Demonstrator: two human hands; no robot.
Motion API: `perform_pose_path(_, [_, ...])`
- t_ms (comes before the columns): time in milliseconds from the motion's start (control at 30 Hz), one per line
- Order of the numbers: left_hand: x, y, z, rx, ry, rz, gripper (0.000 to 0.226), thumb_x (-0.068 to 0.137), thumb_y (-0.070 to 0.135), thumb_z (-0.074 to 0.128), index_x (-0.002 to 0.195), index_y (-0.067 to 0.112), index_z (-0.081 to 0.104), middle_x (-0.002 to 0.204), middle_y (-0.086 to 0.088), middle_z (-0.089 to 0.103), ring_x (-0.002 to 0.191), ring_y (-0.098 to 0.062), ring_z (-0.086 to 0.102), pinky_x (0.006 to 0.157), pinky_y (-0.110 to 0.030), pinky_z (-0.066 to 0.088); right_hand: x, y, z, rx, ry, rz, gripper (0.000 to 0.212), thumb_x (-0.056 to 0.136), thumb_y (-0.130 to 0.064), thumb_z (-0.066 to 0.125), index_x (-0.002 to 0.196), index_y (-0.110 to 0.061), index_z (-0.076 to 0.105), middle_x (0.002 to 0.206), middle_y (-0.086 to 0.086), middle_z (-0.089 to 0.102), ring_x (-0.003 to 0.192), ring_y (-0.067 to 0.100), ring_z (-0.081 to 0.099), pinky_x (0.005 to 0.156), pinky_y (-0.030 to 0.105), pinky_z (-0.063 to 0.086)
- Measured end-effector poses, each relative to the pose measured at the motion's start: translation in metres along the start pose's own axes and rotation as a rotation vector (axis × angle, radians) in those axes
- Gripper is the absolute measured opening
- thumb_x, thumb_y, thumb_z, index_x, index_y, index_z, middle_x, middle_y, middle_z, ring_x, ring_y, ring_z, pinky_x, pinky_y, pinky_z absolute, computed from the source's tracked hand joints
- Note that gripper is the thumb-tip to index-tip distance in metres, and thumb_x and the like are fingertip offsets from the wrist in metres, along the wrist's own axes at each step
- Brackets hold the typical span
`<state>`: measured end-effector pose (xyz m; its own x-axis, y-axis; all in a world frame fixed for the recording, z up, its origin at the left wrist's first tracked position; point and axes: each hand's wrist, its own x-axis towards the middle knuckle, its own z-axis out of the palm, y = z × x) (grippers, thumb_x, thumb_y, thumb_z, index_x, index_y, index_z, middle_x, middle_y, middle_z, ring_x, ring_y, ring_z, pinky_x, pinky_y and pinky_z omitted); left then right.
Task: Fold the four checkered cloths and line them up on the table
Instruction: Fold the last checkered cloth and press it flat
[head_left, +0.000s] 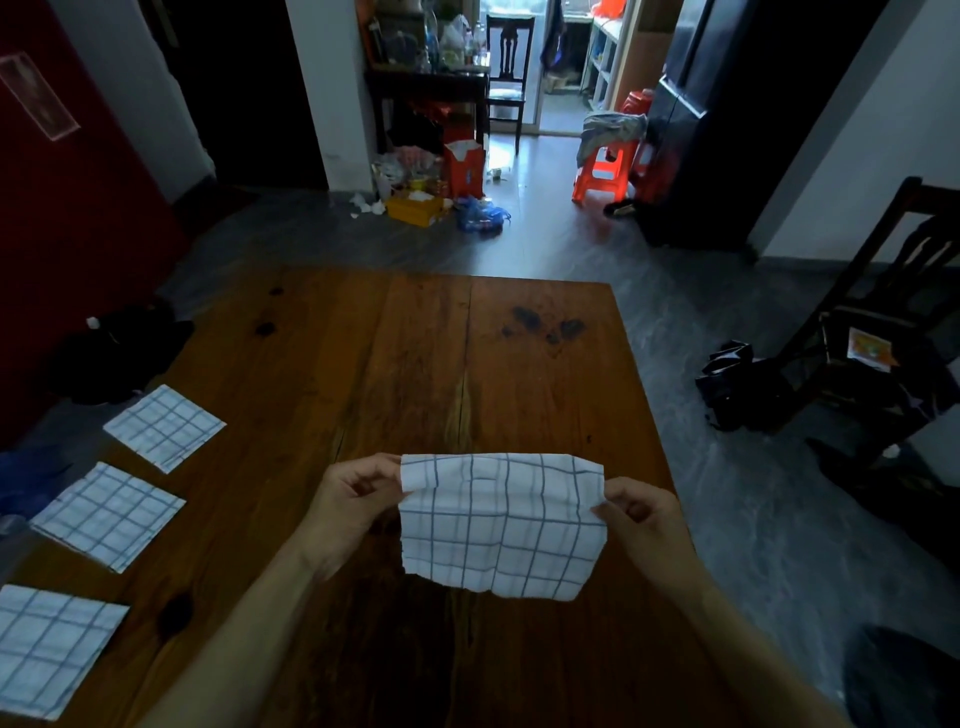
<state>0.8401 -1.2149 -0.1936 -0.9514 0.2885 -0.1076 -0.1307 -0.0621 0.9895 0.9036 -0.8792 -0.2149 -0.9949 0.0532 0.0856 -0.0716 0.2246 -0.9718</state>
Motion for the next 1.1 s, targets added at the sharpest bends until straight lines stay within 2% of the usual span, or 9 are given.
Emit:
perform_pose_path(100, [-0.001, 0.006, 0.001, 0.039, -0.014, 0.041, 0.022, 0.069, 0.029, 0.085, 0.079, 0.011, 0.077, 0.112, -0.008, 0.070, 0.110, -0.024, 0.065, 0.087, -0.041, 0.058, -0.002, -0.003, -0.002, 0.004, 0.033, -0.068, 0.022, 0.089, 0.009, 0.057, 0.089, -0.007, 0.071, 0.094, 0.006, 0.073, 0.086, 0.022, 0.070, 0.070, 0.027, 0.058])
perform_pose_path(167, [-0.003, 0.012, 0.004, 0.097, -0.024, 0.077, 0.003, 0.076, 0.013, 0.080, 0.078, 0.015, 0.078, 0.110, -0.008, 0.071, 0.109, -0.024, 0.065, 0.088, -0.040, 0.058, -0.002, -0.009, -0.004, -0.056, 0.035, -0.113, 0.030, 0.091, 0.005, 0.057, 0.086, -0.021, 0.071, 0.097, 0.000, 0.072, 0.088, 0.020, 0.069, 0.070, 0.025, 0.057])
perform_pose_path(267, [-0.014, 0.024, 0.004, 0.291, -0.031, 0.230, 0.024, 0.081, -0.006, 0.068, 0.082, 0.016, 0.079, 0.113, -0.002, 0.071, 0.106, -0.020, 0.067, 0.087, -0.037, 0.058, -0.008, -0.030, -0.007, -0.134, 0.055, -0.215, 0.026, 0.090, -0.012, 0.057, 0.083, -0.034, 0.068, 0.098, -0.008, 0.068, 0.089, 0.016, 0.067, 0.070, 0.023, 0.056])
perform_pose_path(400, [-0.034, 0.038, -0.005, 0.383, -0.030, 0.458, 0.015, 0.082, 0.016, 0.070, 0.095, 0.013, 0.077, 0.116, 0.003, 0.069, 0.111, -0.020, 0.065, 0.086, -0.032, 0.057, -0.017, -0.050, -0.013, -0.219, 0.044, -0.404, 0.017, 0.090, -0.020, 0.054, 0.093, -0.019, 0.072, 0.106, -0.010, 0.069, 0.098, 0.012, 0.067, 0.080, 0.021, 0.056])
perform_pose_path(500, [-0.016, 0.020, -0.012, 0.608, -0.064, 0.437, 0.028, 0.086, 0.002, 0.066, 0.106, 0.019, 0.075, 0.125, 0.010, 0.063, 0.124, -0.016, 0.057, 0.099, -0.036, 0.052, -0.003, -0.026, -0.007, -0.227, -0.029, -0.263, 0.027, 0.094, -0.033, 0.057, 0.103, -0.013, 0.073, 0.114, -0.007, 0.069, 0.108, 0.014, 0.065, 0.088, 0.031, 0.057])
perform_pose_path(633, [0.010, -0.006, -0.012, 0.633, -0.035, 0.322, 0.038, 0.093, -0.006, 0.055, 0.105, 0.025, 0.074, 0.121, 0.014, 0.062, 0.120, -0.013, 0.057, 0.094, -0.047, 0.055, 0.014, 0.006, 0.005, -0.132, -0.050, -0.154, 0.027, 0.090, -0.018, 0.064, 0.113, -0.007, 0.070, 0.122, 0.000, 0.067, 0.118, 0.017, 0.062, 0.095, 0.039, 0.055])
perform_pose_path(833, [0.017, 0.004, -0.013, 0.608, 0.002, 0.363, 0.048, 0.094, -0.013, 0.047, 0.104, 0.026, 0.073, 0.118, 0.016, 0.061, 0.118, -0.014, 0.058, 0.096, -0.042, 0.053, 0.025, -0.010, 0.003, -0.183, -0.026, -0.208, 0.026, 0.093, -0.004, 0.059, 0.115, -0.012, 0.070, 0.119, -0.007, 0.067, 0.114, 0.012, 0.063, 0.092, 0.027, 0.055])
perform_pose_path(1000, [-0.003, 0.025, -0.013, 0.712, 0.033, 0.642, 0.044, 0.090, -0.010, 0.040, 0.118, 0.010, 0.068, 0.130, 0.004, 0.057, 0.123, -0.021, 0.056, 0.098, -0.036, 0.052, 0.019, -0.031, -0.005, -0.478, 0.043, -0.498, 0.032, 0.094, -0.009, 0.048, 0.121, -0.007, 0.065, 0.129, -0.004, 0.058, 0.119, 0.003, 0.055, 0.095, 0.017, 0.048])
perform_pose_path(1100, [-0.011, 0.034, -0.015, 0.743, 0.060, 0.811, 0.039, 0.091, -0.004, 0.040, 0.121, -0.001, 0.064, 0.133, -0.009, 0.056, 0.126, -0.025, 0.054, 0.104, -0.032, 0.047, 0.018, -0.037, -0.011, -0.511, 0.081, -0.539, 0.034, 0.091, -0.003, 0.052, 0.123, -0.004, 0.062, 0.129, -0.001, 0.059, 0.119, 0.004, 0.056, 0.096, 0.015, 0.047])
